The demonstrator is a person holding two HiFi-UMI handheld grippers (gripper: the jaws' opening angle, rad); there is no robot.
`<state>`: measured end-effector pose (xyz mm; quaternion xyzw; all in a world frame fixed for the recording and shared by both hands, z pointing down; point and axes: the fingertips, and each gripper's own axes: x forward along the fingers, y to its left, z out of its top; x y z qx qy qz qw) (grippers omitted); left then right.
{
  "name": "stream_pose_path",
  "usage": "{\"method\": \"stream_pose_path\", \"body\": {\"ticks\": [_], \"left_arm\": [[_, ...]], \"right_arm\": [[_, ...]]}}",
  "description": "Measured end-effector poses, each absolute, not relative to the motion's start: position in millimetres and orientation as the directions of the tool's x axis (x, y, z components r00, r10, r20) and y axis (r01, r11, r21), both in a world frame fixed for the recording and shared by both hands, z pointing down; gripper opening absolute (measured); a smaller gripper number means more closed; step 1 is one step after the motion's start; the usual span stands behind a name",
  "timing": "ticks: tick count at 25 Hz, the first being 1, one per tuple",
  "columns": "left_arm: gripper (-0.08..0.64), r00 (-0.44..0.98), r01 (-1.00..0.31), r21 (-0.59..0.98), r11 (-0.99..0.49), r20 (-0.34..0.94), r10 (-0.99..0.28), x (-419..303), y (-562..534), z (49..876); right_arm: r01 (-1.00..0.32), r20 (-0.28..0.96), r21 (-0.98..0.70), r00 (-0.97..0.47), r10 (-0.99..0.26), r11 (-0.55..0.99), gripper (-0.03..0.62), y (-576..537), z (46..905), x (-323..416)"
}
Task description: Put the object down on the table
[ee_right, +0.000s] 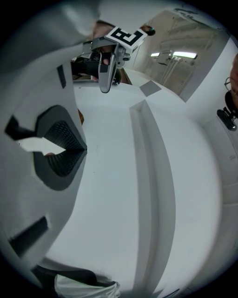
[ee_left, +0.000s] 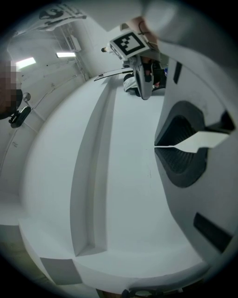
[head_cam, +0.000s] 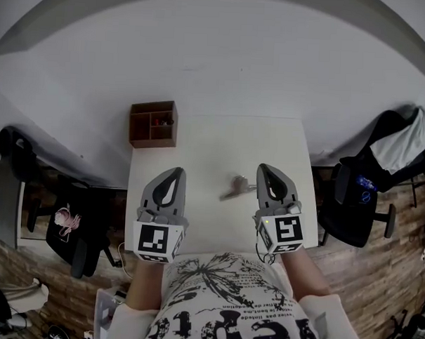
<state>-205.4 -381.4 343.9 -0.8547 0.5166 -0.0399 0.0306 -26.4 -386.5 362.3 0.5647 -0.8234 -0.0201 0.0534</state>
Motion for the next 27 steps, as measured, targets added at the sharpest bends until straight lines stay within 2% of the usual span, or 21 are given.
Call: {"method": "stream_pose_path", "body": {"ticks": [27], "left_arm": [[0.012,0.435,-0.894,-0.092,-0.439,0.056,-0.898,-205.9,-376.5,349.1]], "right_arm": [[-0.904,0.029,0.078,-0.419,-0.908,0.42,-0.009,-396.0,363.6,-37.2]]}}
